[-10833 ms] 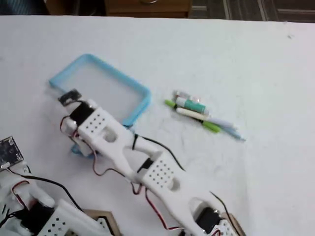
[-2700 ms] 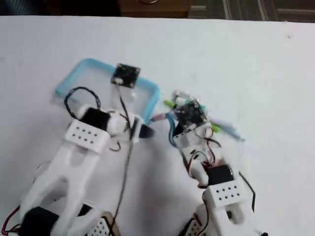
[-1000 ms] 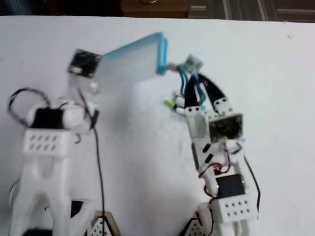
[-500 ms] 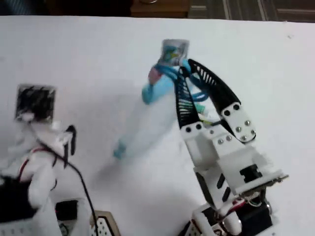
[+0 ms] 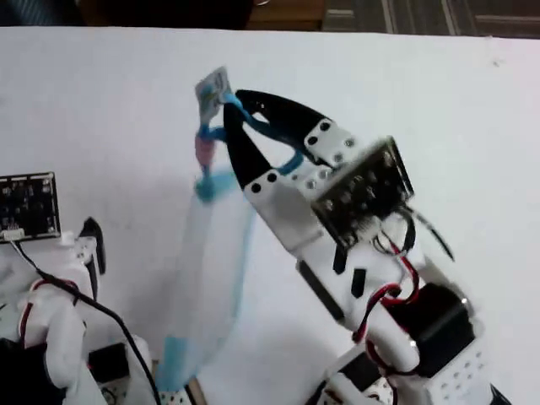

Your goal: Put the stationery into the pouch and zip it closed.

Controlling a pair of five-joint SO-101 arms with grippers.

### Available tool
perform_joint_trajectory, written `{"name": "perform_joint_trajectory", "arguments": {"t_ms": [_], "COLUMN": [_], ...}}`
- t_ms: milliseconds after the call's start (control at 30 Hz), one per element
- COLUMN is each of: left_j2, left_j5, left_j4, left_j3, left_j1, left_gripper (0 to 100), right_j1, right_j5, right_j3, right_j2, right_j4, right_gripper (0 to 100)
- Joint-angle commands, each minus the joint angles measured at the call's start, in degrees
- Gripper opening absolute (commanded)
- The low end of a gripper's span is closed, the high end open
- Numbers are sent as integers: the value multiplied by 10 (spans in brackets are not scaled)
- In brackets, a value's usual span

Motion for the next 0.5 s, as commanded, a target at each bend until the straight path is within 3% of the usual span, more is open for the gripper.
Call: {"name": "perform_joint_trajectory", "arguments": {"t_ms": [0,233,467], "left_j2": [0,0,0], "left_j5": [-1,48,116], "left_j4": [-41,-54,-45], "left_j3": [15,37,-28], "left_j1": [20,102,156], "left_gripper": [177,181,213], "right_j1": [5,8,45], "right_j5": [39,118,128], "right_j3": [-98,-140,-146], "right_j2": [43,85,68], "right_j4": [81,148,149], "right_gripper": [16,16,15]}}
